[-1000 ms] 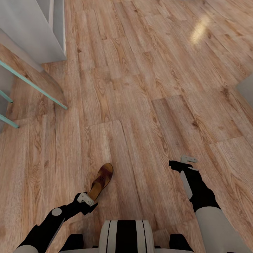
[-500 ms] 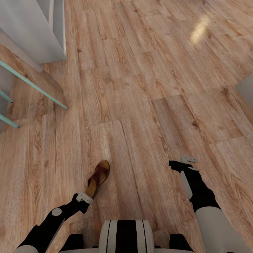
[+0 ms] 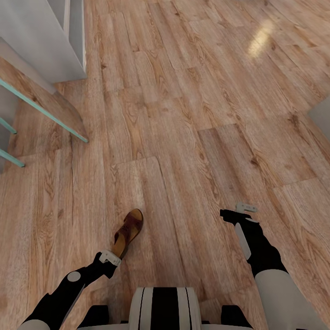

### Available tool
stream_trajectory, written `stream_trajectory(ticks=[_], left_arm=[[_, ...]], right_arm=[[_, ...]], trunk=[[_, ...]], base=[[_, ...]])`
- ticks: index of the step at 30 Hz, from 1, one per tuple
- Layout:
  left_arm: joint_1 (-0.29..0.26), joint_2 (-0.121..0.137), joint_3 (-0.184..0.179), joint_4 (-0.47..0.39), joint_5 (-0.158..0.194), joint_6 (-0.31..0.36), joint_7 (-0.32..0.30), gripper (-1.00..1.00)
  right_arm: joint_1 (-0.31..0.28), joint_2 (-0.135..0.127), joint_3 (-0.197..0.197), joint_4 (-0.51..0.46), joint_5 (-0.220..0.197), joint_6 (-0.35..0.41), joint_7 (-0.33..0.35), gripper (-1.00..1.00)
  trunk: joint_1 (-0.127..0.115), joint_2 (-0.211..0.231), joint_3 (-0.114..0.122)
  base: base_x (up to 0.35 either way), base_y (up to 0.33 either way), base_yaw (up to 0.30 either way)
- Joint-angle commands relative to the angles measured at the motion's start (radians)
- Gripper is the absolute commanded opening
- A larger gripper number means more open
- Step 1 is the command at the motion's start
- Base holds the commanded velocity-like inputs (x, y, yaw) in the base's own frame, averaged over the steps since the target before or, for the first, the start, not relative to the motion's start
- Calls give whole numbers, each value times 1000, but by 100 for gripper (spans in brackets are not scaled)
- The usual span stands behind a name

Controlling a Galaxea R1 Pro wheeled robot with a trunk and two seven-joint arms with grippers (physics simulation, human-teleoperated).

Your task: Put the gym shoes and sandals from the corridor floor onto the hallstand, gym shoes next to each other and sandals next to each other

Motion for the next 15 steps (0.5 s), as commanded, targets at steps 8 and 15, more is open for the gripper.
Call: stream_trajectory(ticks=[8, 15], left_arm=[[0, 1, 0, 0, -12, -8, 3, -100], [0, 1, 0, 0, -13, -7, 4, -100]], right_arm=[[0, 0, 1, -1, -9, 4, -6, 100], [0, 0, 1, -1, -9, 4, -6, 100]], trunk=[[0, 0, 0], [-2, 1, 15]], base=[[0, 0, 0], [0, 0, 0]])
